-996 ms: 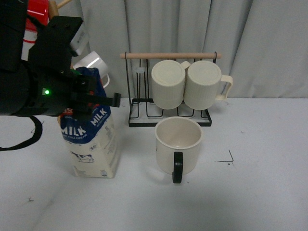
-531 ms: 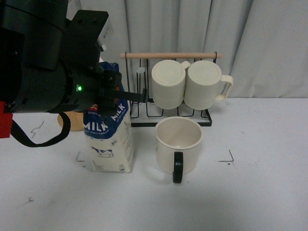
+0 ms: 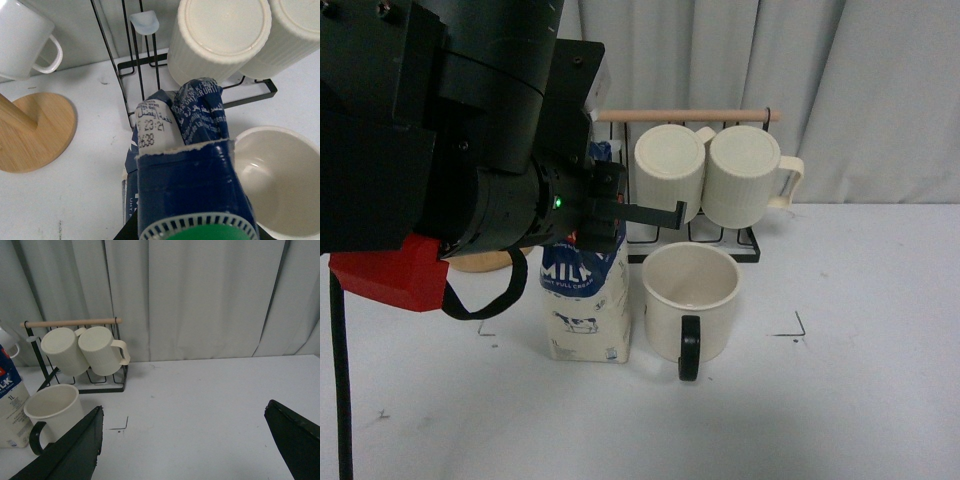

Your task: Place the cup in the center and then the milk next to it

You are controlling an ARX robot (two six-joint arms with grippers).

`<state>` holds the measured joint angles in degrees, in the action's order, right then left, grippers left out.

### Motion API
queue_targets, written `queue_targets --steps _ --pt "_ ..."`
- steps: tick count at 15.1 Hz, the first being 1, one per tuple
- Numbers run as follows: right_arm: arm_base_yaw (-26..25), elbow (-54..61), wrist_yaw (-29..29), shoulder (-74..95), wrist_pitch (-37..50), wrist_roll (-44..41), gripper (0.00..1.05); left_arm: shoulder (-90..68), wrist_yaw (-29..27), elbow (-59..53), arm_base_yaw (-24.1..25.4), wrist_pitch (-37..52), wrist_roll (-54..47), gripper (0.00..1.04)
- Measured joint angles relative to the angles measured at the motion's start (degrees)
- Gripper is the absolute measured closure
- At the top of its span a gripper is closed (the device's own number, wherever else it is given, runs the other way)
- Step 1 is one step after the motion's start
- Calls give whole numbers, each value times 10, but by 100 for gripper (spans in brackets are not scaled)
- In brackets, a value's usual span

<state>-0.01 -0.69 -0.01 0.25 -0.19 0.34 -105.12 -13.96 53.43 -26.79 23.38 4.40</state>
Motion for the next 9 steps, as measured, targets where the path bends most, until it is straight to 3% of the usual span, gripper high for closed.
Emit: queue_targets --steps 2,6,9 --pt "0 0 0 0 0 0 6 -6 -5 2 -3 0 1 83" --pt "0 0 0 0 0 0 6 4 -10 25 -5 -12 33 37" --pt "0 0 0 0 0 0 6 55 16 2 -5 -45 89 5"
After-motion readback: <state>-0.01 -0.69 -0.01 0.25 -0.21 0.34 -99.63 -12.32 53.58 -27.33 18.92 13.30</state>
